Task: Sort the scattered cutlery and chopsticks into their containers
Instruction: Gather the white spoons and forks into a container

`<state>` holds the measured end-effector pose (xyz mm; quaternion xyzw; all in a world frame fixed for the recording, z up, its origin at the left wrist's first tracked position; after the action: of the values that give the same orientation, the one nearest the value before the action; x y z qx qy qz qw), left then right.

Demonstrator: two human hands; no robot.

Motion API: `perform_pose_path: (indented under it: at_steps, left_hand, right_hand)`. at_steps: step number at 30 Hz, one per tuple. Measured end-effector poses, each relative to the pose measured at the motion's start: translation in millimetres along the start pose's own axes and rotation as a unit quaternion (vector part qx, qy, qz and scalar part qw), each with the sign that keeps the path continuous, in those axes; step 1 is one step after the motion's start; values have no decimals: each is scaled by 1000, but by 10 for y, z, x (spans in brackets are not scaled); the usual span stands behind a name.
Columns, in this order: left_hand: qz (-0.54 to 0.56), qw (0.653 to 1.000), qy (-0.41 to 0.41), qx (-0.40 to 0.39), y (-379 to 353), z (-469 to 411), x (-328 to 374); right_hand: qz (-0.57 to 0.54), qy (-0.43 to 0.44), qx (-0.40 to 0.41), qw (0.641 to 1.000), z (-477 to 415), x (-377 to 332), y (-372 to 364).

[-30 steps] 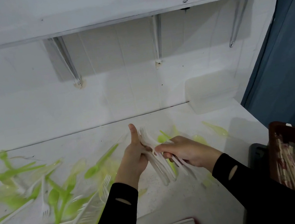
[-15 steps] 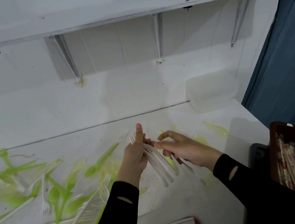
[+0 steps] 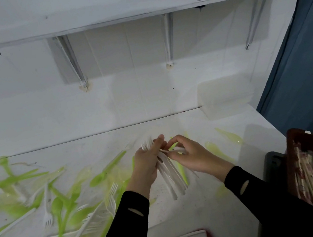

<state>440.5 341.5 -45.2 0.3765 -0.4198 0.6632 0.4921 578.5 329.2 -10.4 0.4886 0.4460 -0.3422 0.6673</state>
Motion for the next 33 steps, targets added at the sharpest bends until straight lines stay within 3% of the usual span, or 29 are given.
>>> perform_pose_path:
  at_steps: [3, 6, 13, 18, 22, 26, 33]
  left_hand:
    - [67, 998, 3, 20, 23, -12, 19]
    - [43, 999, 16, 27, 9, -16, 1]
    - [-61, 993, -4, -101, -198, 124, 80]
    - [-87, 984, -10, -152, -298, 158, 52]
    - [-86, 993, 3, -86, -194, 88, 22]
    - [-13, 999, 21, -39, -141, 40, 2]
    - [1, 1000, 14, 27, -13, 22, 17]
  right_hand:
    - [-151, -87, 40, 984, -28, 64, 50]
    - [-275, -133, 41, 951, -56, 90, 67]
    - [-343, -147, 11, 928, -10, 20, 39]
    - [-312, -136, -12, 940, 2, -4, -37]
    - [-327, -189, 30, 926, -32, 120, 8]
    - [-350, -209, 67, 911, -42, 206, 48]
    - [-346, -137, 65, 926, -124, 194, 115]
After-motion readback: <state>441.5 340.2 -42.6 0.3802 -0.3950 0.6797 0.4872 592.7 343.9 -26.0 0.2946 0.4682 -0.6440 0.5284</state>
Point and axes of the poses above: each hand's wrist, its own z-axis away from the middle knuckle, its own y-axis out of the back of the hand, x = y × z, the point moved 7 cm from there along -z, towards the middle knuckle, and after that the axes turned 8 degrees about -z, right-handed, at the moved point
